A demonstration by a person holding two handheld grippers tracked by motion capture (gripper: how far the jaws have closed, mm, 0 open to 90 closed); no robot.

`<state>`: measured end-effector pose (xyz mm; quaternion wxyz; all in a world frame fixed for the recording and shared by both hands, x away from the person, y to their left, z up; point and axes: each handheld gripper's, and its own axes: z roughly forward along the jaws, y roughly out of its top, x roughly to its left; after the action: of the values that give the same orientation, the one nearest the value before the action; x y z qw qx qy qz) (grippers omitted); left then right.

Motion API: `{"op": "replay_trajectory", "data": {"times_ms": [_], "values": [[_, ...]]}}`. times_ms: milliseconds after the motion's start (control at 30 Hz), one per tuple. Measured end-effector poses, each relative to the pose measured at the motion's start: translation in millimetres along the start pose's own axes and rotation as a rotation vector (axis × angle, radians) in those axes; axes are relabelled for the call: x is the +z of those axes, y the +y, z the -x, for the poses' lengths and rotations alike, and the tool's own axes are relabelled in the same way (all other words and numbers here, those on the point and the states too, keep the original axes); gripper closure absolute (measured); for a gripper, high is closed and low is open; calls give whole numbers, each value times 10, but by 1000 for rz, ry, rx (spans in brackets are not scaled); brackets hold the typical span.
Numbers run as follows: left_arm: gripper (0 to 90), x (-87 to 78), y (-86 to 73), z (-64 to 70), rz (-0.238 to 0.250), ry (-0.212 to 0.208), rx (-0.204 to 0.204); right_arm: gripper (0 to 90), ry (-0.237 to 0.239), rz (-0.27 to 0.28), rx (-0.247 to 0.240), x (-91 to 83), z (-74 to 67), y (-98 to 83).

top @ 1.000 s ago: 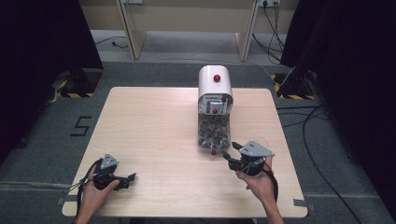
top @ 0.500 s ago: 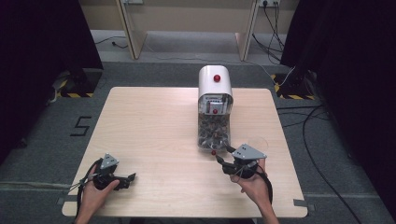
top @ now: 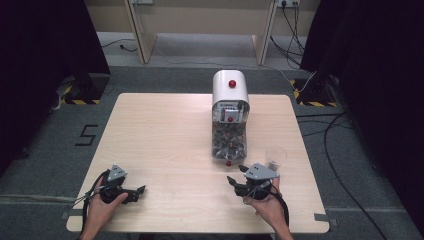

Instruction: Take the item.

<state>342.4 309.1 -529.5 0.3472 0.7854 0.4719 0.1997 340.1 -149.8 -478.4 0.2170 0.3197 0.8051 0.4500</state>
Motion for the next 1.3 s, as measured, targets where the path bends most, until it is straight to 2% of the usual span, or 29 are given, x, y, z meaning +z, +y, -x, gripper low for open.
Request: {"op": "replay_trajectory", "data": {"times_ms": [333,667,1300], "values": [[0,0,0,0,0,0,0,389,-10,-19,23,-51,17,-143],[0,0,0,0,0,0,0,357,-15,15,47,-103,20,-217],[0,0,0,0,0,0,0,355,-30,-17,39,-232,-25,-437]]}}
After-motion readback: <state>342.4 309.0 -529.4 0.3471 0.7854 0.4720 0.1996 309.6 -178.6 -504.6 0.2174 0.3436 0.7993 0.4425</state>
